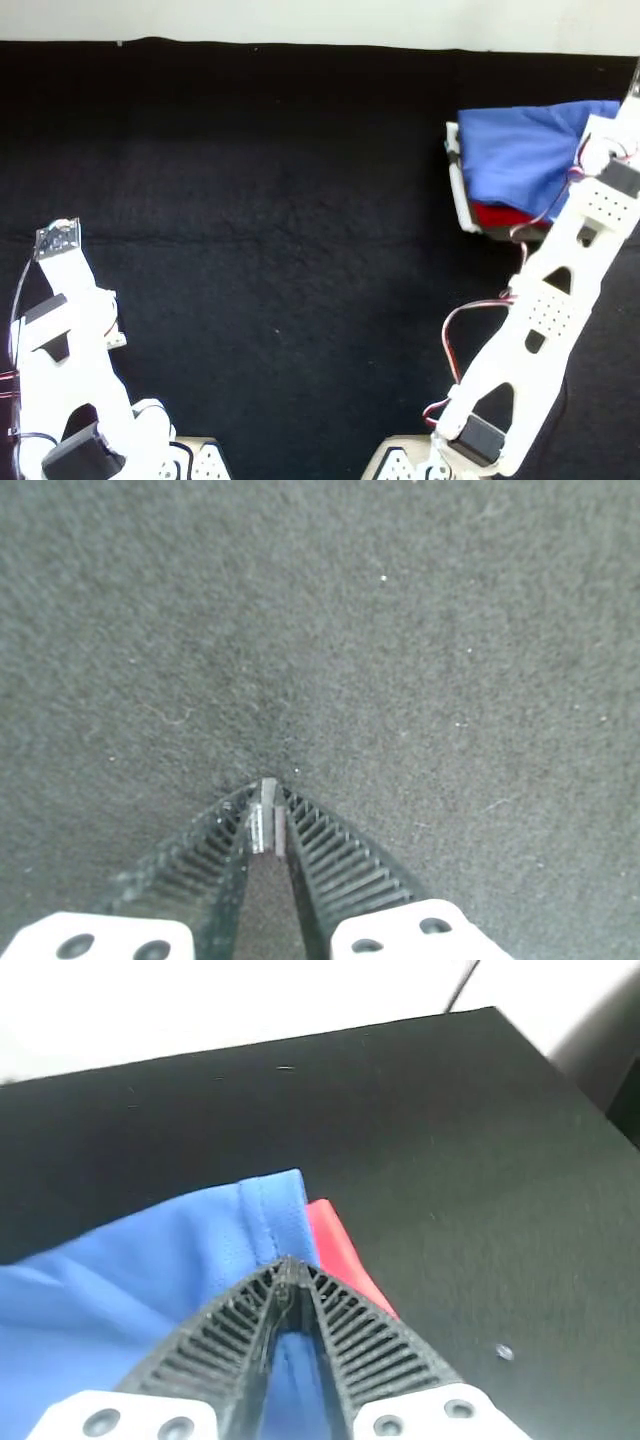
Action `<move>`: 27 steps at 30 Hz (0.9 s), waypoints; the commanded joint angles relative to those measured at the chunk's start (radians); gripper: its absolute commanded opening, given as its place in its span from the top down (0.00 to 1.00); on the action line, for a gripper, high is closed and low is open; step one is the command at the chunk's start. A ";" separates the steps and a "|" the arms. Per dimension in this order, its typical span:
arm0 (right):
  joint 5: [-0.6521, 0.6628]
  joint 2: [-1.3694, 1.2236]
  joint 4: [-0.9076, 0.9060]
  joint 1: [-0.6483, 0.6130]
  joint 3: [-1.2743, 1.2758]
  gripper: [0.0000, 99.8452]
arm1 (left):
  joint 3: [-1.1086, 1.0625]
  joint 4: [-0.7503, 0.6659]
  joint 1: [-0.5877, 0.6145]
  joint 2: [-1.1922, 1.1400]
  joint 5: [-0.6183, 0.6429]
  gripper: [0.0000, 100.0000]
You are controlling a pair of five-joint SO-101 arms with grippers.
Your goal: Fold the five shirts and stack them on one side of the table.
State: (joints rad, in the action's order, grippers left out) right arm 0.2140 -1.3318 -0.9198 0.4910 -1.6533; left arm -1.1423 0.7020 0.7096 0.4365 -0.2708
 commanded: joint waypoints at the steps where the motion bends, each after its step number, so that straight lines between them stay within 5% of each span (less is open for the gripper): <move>1: -0.011 -0.008 0.038 0.041 -0.108 0.99 | -0.002 -0.015 0.002 -0.005 0.006 0.99; 9: -0.028 0.071 0.016 0.045 -0.111 0.99 | -0.002 -0.015 0.002 -0.005 0.006 0.99; 16: -0.272 0.334 -0.199 0.018 -0.110 0.99 | -0.002 -0.015 0.002 -0.005 0.006 0.99; 27: -0.086 0.453 -0.657 -0.027 -0.108 0.99 | -0.002 -0.015 0.002 -0.005 0.006 0.99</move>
State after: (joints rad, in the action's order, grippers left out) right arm 0.0852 -0.9360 -1.4814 0.4772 -1.6548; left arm -1.1423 0.7020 0.7096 0.4365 -0.2708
